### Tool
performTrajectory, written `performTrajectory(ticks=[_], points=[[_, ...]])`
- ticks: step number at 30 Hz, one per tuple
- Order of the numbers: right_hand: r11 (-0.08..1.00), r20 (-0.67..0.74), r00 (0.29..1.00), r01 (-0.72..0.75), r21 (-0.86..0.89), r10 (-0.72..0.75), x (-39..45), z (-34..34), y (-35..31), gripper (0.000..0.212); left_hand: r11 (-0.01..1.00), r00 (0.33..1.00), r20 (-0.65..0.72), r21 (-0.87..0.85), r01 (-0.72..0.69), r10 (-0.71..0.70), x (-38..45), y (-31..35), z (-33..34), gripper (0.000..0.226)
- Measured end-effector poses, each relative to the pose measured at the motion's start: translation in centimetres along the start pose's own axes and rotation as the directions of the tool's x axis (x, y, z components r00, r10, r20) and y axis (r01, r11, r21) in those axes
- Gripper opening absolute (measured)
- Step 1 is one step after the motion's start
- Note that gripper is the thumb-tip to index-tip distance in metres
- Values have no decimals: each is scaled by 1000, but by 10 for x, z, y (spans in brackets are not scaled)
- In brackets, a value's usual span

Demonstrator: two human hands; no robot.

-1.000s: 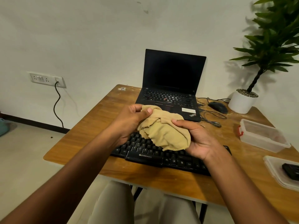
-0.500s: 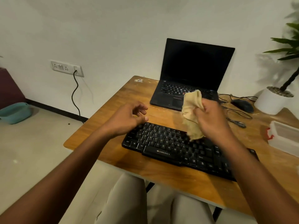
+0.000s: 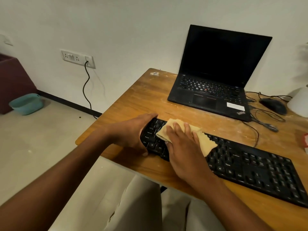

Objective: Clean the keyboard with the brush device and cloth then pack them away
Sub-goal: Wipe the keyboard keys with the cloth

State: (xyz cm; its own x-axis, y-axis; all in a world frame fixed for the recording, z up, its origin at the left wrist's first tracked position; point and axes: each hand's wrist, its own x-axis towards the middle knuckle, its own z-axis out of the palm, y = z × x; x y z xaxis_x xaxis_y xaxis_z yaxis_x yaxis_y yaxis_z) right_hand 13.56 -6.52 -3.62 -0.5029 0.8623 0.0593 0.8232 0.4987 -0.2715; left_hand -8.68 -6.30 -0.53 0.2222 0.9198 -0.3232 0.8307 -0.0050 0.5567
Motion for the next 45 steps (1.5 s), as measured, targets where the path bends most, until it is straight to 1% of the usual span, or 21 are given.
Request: performTrajectory(ticks=[3,5,7,9,11,14,16,19,21,22,24,26,28,30,32,34,36,38,40,43,45], points=[[996,29,996,77,54,-79,14,5,-22,55,1000,1000,-15,-27,-14,14,4,-5,0,145],[985,55,984,168,44,-171,6,7,-29,56,999,1000,-17,-33,-23,22,5,-7,0,147],[974,96,970,225,10,-225,-10,5,-19,58,999,1000,-6,-42,-21,21,7,-9,-1,147],[979,130,972,201,-39,-195,-21,-3,-1,58,999,1000,2,-44,-21,21,9,-8,-2,147],[990,124,986,118,-72,-109,-19,-9,11,57,999,1000,2,-33,-17,17,10,-6,-2,147],[999,40,998,42,-33,-40,7,-3,-1,56,1000,1000,-2,-20,-15,15,11,-4,-2,147],[999,32,999,36,27,-37,26,4,-18,56,1000,1000,-8,-19,-21,21,10,-5,-1,147],[986,38,986,157,62,-160,23,7,-29,57,999,1000,1,-14,-31,31,10,-5,-2,148],[964,63,963,260,52,-263,3,4,-19,57,999,999,11,-12,-32,32,12,-5,-3,150],[958,84,954,287,31,-288,-8,1,-11,57,999,999,15,-12,-31,32,13,-5,-4,150],[964,110,959,265,-35,-260,-18,-5,7,58,1000,999,16,-14,-28,28,13,-6,-5,148],[983,90,981,175,-62,-169,-10,-9,14,57,1000,1000,15,-13,-25,25,13,-5,-5,148],[993,26,994,104,-50,-103,9,-7,5,56,1000,1000,8,-10,-20,20,13,-3,-4,148],[998,8,998,69,14,-69,28,-1,-14,56,1000,1000,5,-13,-14,14,12,-3,-4,149],[991,16,993,115,73,-116,34,4,-29,57,1000,1000,7,-4,-16,16,12,-3,-4,151],[977,31,979,201,72,-203,21,3,-32,56,1000,1000,23,-4,-18,18,13,-4,-5,152],[969,53,968,241,51,-244,1,0,-18,56,1000,999,30,-13,-16,16,14,-4,-5,152],[977,58,976,211,25,-212,-13,-4,0,55,1000,1000,22,-20,-16,16,14,-4,-5,152],[990,33,989,141,16,-141,-4,-6,11,55,999,1000,14,-32,-14,15,14,-5,-5,151],[999,-33,999,22,45,-20,29,-3,-6,52,999,1000,7,-43,-14,14,13,-6,-4,151],[993,-13,999,31,112,-29,42,2,-28,57,999,1000,2,-40,-19,19,13,-7,-3,152]])
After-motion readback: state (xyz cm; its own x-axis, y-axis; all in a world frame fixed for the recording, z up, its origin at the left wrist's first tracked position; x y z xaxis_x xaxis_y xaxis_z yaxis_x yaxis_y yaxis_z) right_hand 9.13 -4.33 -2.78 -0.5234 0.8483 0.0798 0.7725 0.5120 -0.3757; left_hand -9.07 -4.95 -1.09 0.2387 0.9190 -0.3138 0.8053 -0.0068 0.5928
